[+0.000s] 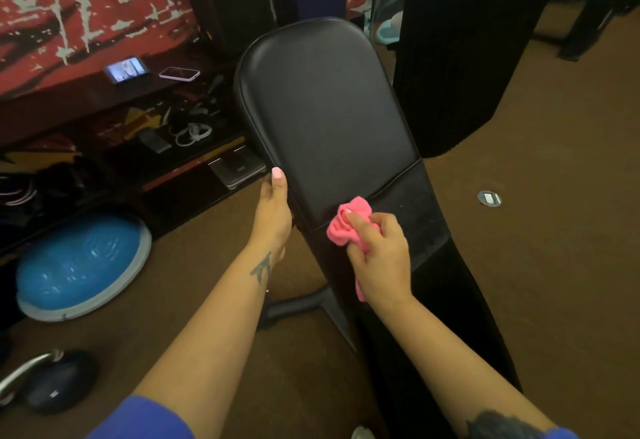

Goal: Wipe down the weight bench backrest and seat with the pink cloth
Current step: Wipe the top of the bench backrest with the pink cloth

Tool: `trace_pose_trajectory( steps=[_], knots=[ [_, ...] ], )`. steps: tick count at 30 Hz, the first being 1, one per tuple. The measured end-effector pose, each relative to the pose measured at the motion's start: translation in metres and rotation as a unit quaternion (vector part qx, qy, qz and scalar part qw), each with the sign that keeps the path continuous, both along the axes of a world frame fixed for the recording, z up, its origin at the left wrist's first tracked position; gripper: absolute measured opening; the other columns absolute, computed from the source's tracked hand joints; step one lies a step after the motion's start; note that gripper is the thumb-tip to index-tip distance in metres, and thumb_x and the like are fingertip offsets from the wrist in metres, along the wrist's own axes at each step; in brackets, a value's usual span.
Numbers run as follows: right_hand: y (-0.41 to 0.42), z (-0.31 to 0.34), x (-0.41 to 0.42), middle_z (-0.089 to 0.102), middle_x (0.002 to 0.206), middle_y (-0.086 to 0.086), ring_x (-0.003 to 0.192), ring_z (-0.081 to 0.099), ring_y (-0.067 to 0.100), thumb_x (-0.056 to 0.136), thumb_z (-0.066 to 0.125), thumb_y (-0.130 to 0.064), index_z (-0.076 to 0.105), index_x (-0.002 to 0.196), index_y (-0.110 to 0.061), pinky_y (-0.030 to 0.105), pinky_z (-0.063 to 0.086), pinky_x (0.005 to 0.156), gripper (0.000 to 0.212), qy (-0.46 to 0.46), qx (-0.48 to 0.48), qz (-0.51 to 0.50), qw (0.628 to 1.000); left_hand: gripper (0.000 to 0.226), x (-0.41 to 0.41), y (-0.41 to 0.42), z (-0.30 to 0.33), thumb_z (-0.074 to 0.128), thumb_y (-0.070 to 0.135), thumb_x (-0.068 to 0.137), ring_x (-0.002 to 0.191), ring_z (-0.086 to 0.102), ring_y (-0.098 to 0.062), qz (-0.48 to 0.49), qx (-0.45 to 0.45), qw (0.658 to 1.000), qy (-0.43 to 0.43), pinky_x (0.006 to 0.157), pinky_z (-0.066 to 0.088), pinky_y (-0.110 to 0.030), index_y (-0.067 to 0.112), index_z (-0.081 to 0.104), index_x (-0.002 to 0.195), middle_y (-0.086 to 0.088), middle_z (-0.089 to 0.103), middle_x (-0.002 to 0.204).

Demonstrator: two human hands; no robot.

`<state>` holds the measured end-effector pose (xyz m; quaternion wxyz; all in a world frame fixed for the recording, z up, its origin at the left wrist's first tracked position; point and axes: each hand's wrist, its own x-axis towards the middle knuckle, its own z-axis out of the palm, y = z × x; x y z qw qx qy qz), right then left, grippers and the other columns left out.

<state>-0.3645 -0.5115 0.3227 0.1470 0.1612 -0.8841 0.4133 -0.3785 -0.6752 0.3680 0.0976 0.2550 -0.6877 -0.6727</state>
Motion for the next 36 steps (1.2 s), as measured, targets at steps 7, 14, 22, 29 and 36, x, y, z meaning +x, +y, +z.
trace_pose_trajectory(
  steps=[7,14,22,29,36],
  knots=[
    [0.035,-0.009,0.008,0.058,0.098,0.012,0.081,0.055,0.03,0.064,0.075,-0.006,0.068,0.108,-0.024,0.045,0.051,0.066,0.048,0.06,0.104,0.043,0.992,0.079,0.008,0.004,-0.007,0.031,0.063,0.089,0.145,0.028,-0.021,-0.036,-0.008,0.999,0.013,0.117,0.025,-0.044,0.022,0.017,0.154,0.001,0.03,0.158],
    [-0.001,0.008,0.01,0.056,0.095,0.004,0.078,0.055,0.018,0.08,0.067,-0.024,0.061,0.12,-0.025,0.034,0.051,0.066,0.04,0.013,0.037,-0.007,0.999,0.095,0.021,0.016,-0.009,0.038,0.069,0.072,0.138,0.041,-0.026,-0.056,0.02,0.998,0.008,0.111,0.036,-0.054,0.028,0.013,0.154,-0.001,0.038,0.153],
    [0.037,-0.002,0.0,0.054,0.095,0.0,0.079,0.057,0.019,0.085,0.063,-0.025,0.063,0.116,-0.021,0.034,0.05,0.071,0.031,-0.034,0.079,-0.078,0.993,0.096,0.024,0.017,-0.006,0.041,0.071,0.072,0.141,0.036,-0.025,-0.049,0.028,0.998,0.005,0.113,0.033,-0.054,0.03,0.012,0.154,0.0,0.035,0.156],
    [0.019,-0.008,0.022,0.059,0.093,0.004,0.075,0.058,0.021,0.077,0.07,-0.02,0.066,0.113,-0.019,0.035,0.051,0.064,0.036,0.017,0.091,0.015,0.996,0.08,0.023,0.018,-0.01,0.035,0.065,0.086,0.141,0.036,-0.025,-0.05,0.014,0.999,0.003,0.113,0.032,-0.055,0.03,0.013,0.154,0.001,0.035,0.155],
    [0.013,-0.003,0.007,0.058,0.091,0.005,0.074,0.058,0.021,0.08,0.066,-0.02,0.066,0.112,-0.02,0.037,0.051,0.065,0.032,0.016,0.045,-0.053,0.997,0.096,0.03,0.02,-0.02,0.036,0.074,0.072,0.144,0.031,-0.026,-0.072,0.005,0.997,-0.006,0.113,0.031,-0.057,0.035,0.005,0.155,0.002,0.029,0.159]
  ],
)
